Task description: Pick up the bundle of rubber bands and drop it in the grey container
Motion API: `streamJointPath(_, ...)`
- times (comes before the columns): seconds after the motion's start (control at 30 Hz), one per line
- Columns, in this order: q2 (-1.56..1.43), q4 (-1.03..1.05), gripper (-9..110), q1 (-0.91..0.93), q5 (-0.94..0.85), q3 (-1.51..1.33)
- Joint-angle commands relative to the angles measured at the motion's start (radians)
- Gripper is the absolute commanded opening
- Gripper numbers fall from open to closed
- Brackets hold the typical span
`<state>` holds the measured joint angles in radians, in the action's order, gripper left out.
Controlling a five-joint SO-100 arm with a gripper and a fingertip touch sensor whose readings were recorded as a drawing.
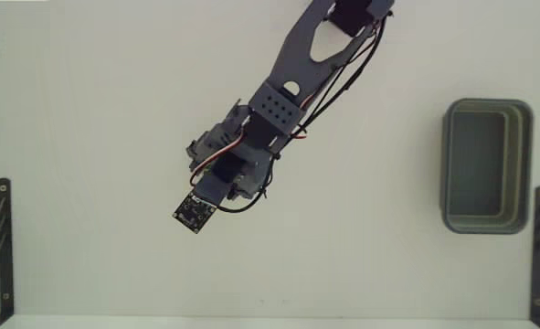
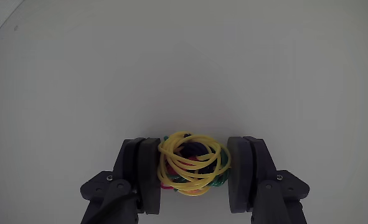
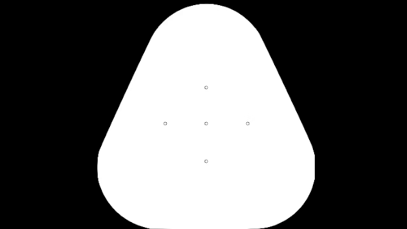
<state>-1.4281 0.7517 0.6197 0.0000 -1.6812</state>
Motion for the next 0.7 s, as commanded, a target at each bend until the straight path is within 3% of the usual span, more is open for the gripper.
streamJointPath(0.0, -0.036, -0.015, 61, 0.022, 0.000, 0.004)
streamJointPath(0.67, -0.036, -0.015, 57, 0.022, 0.000, 0.004)
